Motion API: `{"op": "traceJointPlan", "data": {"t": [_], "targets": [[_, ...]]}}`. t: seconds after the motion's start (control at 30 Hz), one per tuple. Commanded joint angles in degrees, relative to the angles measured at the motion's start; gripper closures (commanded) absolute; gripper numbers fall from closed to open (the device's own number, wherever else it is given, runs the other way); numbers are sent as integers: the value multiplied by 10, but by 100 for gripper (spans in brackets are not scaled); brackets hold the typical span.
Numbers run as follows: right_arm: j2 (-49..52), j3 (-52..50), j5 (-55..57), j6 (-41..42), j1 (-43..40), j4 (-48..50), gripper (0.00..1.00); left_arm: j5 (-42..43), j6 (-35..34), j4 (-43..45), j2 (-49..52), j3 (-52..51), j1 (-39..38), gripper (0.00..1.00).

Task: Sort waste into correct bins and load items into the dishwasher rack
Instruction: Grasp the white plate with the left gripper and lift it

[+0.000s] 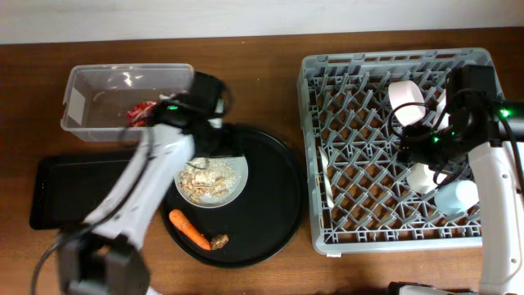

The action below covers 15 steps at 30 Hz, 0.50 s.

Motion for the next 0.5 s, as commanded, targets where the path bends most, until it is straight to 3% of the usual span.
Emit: {"op": "traceJointPlan", "data": {"t": [0.0,0.13,0.17,0.2,0.27,0.47], "targets": [[3,-5,5,-7,-3,0,18,23,-36,40,70,-2,-45,11],[3,-5,5,-7,-3,-1,18,19,-89,80,144,-2,-56,22],[3,-5,5,-7,-3,-1,18,15,-92,84,159,-2,-56,27],[3,-5,5,-7,-3,-1,18,14,-93,89,175,-2,-56,39],[3,-5,3,-7,-3,0,18,14,-93,91,196,-2,-56,45],[3,-5,3,-7,-3,0,18,14,-93,83,221,-2,-61,97]]}}
